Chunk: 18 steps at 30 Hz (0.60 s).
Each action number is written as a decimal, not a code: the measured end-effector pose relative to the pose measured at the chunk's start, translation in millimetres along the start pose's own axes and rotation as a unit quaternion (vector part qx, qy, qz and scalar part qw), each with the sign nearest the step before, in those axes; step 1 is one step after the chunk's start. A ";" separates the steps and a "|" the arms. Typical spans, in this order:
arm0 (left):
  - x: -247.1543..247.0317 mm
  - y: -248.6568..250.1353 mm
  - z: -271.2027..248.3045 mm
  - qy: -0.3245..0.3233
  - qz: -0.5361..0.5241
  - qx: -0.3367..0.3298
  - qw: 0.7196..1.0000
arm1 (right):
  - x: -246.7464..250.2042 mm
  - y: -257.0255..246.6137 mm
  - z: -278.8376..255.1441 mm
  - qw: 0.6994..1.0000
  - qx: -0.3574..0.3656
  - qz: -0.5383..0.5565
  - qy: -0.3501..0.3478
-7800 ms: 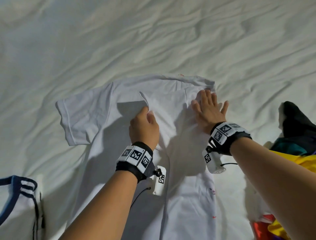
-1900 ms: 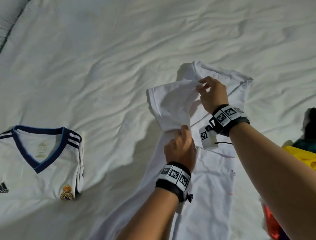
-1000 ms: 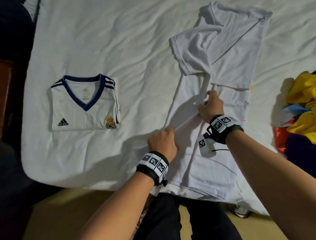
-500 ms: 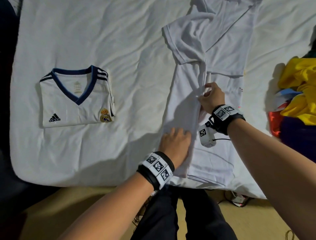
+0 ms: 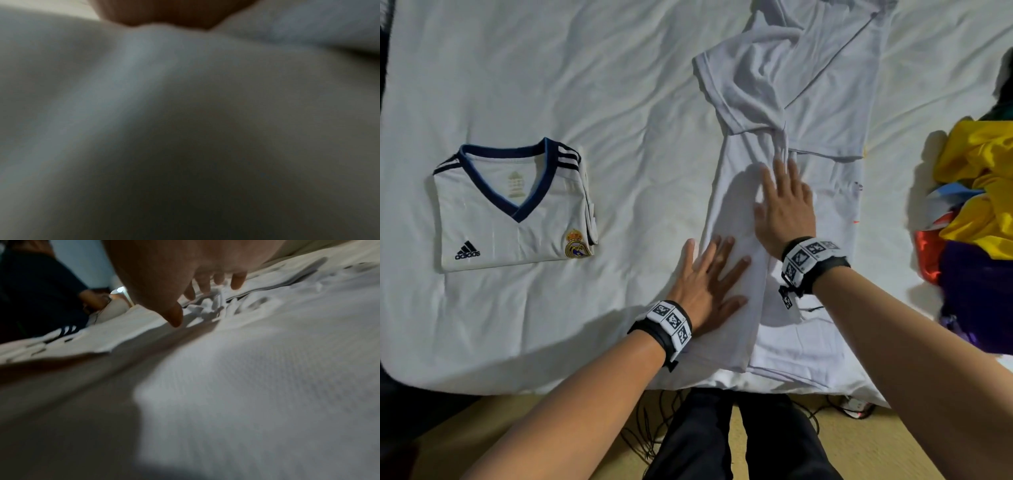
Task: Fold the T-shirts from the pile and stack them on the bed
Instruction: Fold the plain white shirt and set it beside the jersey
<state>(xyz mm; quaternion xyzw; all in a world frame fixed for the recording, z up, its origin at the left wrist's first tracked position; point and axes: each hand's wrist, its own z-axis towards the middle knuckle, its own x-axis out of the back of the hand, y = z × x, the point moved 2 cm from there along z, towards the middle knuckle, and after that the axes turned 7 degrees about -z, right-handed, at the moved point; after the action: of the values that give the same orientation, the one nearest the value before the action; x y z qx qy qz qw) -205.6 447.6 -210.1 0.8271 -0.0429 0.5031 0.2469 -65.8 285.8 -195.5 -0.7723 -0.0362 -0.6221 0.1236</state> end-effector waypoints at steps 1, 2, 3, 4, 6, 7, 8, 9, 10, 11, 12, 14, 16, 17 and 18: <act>1.6 0.1 2.2 -0.006 0.008 0.005 1.000 | -7.4 -2.6 -1.2 0.999 0.032 -0.020 -0.023; 4.7 -0.4 4.9 -0.016 0.019 0.009 1.000 | -13.8 -2.9 -3.0 0.998 0.041 -0.033 -0.047; 10.4 -1.6 8.1 -0.027 0.031 0.010 0.999 | -18.0 -0.9 -4.5 0.997 0.032 -0.039 -0.064; 17.9 -3.1 12.6 -0.032 0.043 0.006 0.999 | -19.6 1.3 -5.1 0.996 0.016 -0.045 -0.076; 37.2 -6.4 25.8 0.013 0.047 -0.021 0.999 | -14.7 2.6 -4.3 0.996 -0.006 -0.048 -0.077; 49.4 -9.0 34.2 0.056 0.035 -0.037 0.997 | -9.8 1.1 -1.9 0.997 -0.012 -0.044 -0.063; 61.4 -12.7 43.6 0.098 0.022 -0.050 0.994 | -3.5 -0.9 1.4 0.998 -0.020 -0.035 -0.045; 72.7 -18.5 55.2 0.133 0.016 -0.062 0.989 | 3.4 -2.6 7.0 0.999 -0.032 -0.029 -0.023; 84.6 -25.2 67.7 0.156 0.012 -0.069 0.985 | 10.5 -4.0 13.4 0.999 -0.045 -0.027 -0.004; 96.8 -32.7 81.1 0.173 0.013 -0.071 0.982 | 17.0 -4.9 20.9 0.998 -0.057 -0.029 0.011; 109.7 -42.0 95.8 0.185 0.016 -0.064 0.981 | 23.5 -6.0 30.7 0.997 -0.065 -0.032 0.024; 135.9 -61.6 127.0 0.207 0.015 -0.031 0.978 | 33.4 -7.3 52.1 0.996 -0.059 -0.040 0.050; 159.8 -81.1 159.1 0.224 0.004 0.009 0.974 | 40.1 -7.7 74.2 0.995 -0.037 -0.039 0.079; 170.6 -90.8 175.3 0.224 -0.004 0.030 0.974 | 42.3 -8.1 85.6 0.995 -0.025 -0.038 0.090; 180.2 -100.1 191.1 0.219 -0.010 0.055 0.974 | 43.7 -9.0 96.6 0.995 -0.012 -0.037 0.094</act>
<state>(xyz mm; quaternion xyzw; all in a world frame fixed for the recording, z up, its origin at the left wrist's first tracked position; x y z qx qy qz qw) 69.7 480.8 -163.9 0.7095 0.0479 0.6711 0.2096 34.0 313.0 -170.7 -0.7099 -0.0458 -0.6965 0.0938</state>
